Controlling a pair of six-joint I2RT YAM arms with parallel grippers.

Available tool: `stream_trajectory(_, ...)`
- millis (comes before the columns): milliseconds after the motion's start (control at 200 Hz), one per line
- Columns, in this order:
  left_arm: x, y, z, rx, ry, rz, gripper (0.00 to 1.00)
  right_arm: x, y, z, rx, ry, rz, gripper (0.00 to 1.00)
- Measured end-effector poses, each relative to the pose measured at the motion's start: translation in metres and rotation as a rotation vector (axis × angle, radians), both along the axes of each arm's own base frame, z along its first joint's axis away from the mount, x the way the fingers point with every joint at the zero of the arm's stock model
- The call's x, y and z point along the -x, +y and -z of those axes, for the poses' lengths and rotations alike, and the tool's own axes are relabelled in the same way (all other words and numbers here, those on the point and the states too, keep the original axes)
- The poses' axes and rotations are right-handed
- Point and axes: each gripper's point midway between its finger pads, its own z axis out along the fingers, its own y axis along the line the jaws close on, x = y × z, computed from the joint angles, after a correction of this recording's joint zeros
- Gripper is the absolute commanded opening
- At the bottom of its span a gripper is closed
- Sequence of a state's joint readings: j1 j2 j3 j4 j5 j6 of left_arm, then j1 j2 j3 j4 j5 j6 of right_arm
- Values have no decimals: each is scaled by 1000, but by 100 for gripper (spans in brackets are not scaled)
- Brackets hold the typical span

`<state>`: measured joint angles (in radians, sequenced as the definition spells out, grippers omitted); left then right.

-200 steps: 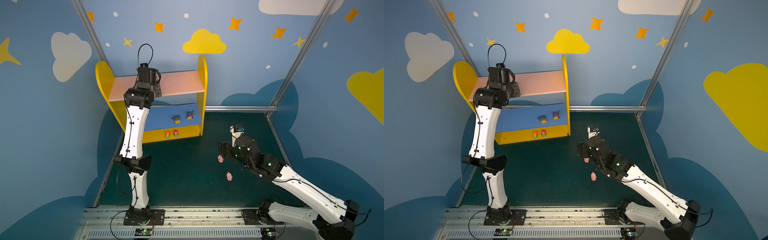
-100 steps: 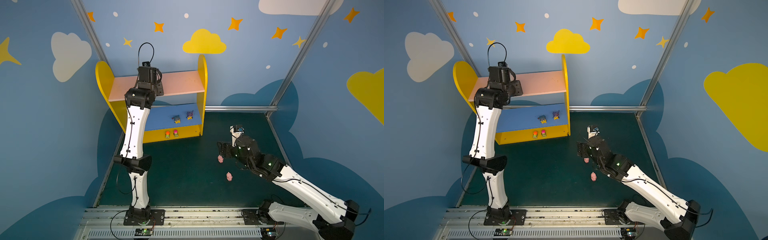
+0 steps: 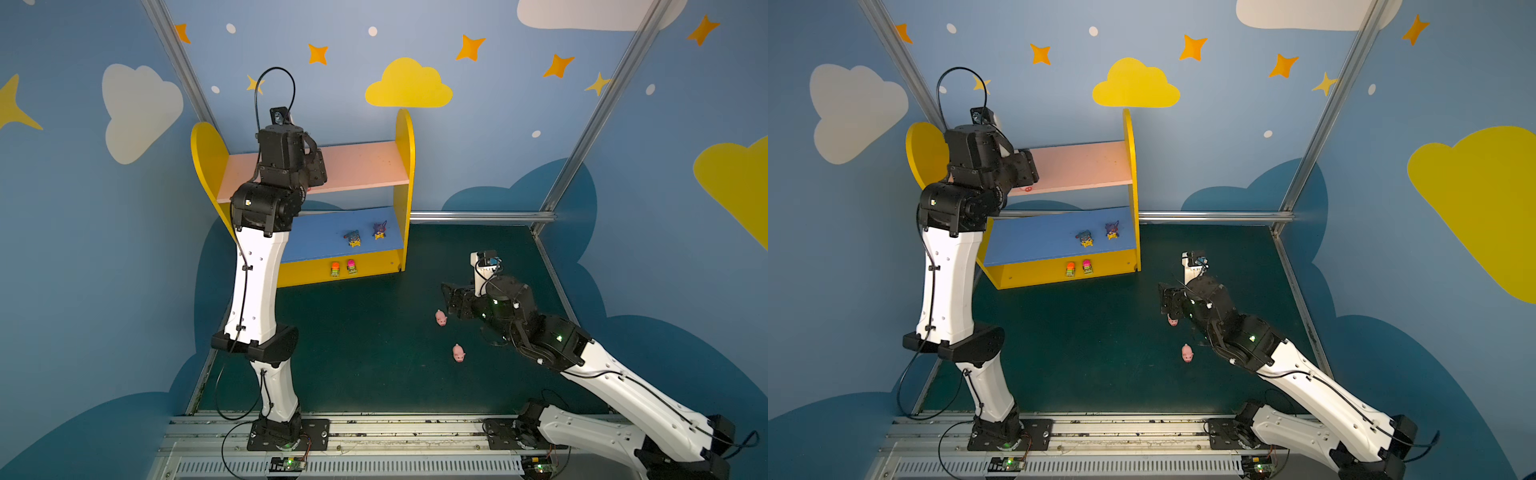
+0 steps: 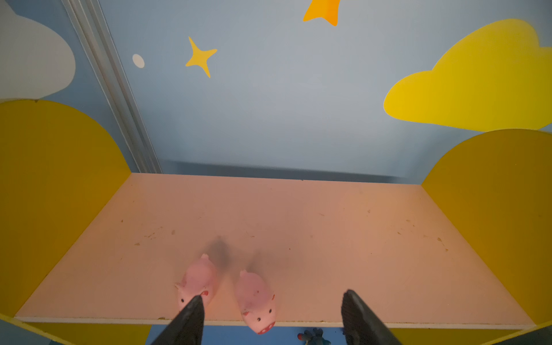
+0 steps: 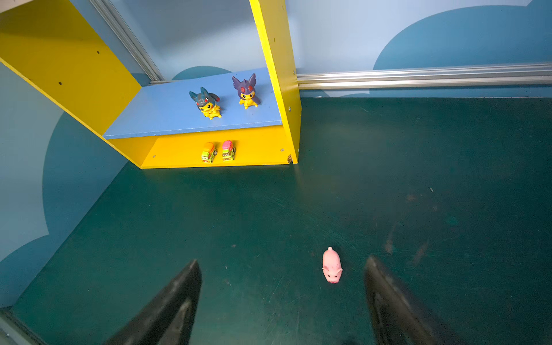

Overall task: Organize plastic toys on shelves
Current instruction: Place the plastic toy on the shelf, then rotate the plastic toy on the shelf.

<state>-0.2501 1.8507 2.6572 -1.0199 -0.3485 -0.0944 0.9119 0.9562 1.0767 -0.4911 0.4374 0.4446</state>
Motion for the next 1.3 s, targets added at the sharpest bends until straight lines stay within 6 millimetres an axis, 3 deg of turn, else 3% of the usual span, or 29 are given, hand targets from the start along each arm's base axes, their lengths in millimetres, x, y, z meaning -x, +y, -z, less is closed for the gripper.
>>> stream_trajectory(320, 6, -16, 34, 49, 98, 15, 69, 9, -4, -1, -13, -8, -16, 84)
stream_trajectory(476, 6, -24, 51, 62, 142, 32, 62, 11, -5, 4, -7, -2, -19, 84)
stream_trajectory(671, 6, -43, 50, 93, 138, 87, 57, 11, -5, 4, -7, -2, -19, 84)
stream_trajectory(861, -10, -61, 42, 111, 107, 124, 56, 9, -2, 8, 7, 7, -18, 84)
stream_trajectory(1116, -35, -67, 73, 93, 177, 121, 56, 6, 0, 14, 26, 15, -12, 84)
stream_trajectory(1297, -38, -61, 78, 90, 192, 106, 56, 4, 1, 16, 35, 18, -11, 84)
